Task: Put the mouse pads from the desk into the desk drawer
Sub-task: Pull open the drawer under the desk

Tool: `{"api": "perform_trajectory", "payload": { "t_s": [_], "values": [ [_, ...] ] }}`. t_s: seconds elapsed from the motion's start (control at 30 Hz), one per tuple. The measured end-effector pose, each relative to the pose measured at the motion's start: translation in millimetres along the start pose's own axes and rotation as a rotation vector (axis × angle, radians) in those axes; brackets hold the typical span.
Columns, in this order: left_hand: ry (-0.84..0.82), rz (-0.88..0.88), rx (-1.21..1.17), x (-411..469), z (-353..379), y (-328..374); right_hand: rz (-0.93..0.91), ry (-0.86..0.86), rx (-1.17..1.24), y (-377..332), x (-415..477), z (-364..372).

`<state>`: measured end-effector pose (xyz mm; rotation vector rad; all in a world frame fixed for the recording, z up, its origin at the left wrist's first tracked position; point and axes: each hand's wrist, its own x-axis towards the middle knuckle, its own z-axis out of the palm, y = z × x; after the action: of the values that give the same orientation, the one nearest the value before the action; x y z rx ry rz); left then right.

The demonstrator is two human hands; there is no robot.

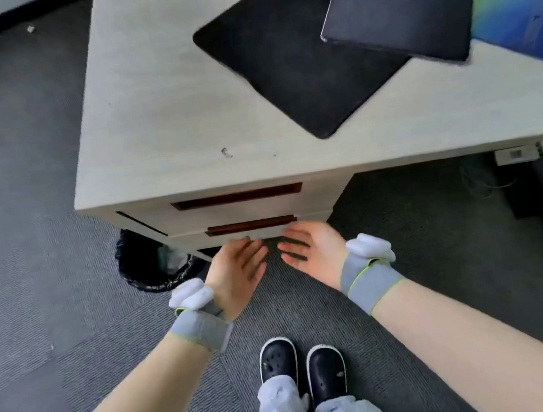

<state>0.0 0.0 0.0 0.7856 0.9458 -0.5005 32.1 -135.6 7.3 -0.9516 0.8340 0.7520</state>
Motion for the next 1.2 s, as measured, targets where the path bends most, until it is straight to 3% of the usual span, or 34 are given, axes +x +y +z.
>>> {"api": "perform_trajectory", "payload": {
  "t_s": [0.23, 0.4, 0.7, 1.2],
  "values": [
    [-0.076, 0.170, -0.037, 29.4, -6.4, -0.7, -0.022, -0.199, 0.262, 8.6, 29.7, -7.5],
    [-0.134, 0.272, -0.120, 32.2, -11.6, -7.9, -0.105, -0.278, 0.304, 29.8, 27.8, -7.1],
    [-0.199, 0.265, -0.115, -37.5, -60.0, -91.0, -0.198, -0.259, 0.247, 119.0, -34.9, -49.6],
    [-0.101, 0.153, -0.050, -120.4, -108.6, -171.2, -0.106, -0.227, 0.174, 214.1, -132.5, -83.4]
  ]
}}
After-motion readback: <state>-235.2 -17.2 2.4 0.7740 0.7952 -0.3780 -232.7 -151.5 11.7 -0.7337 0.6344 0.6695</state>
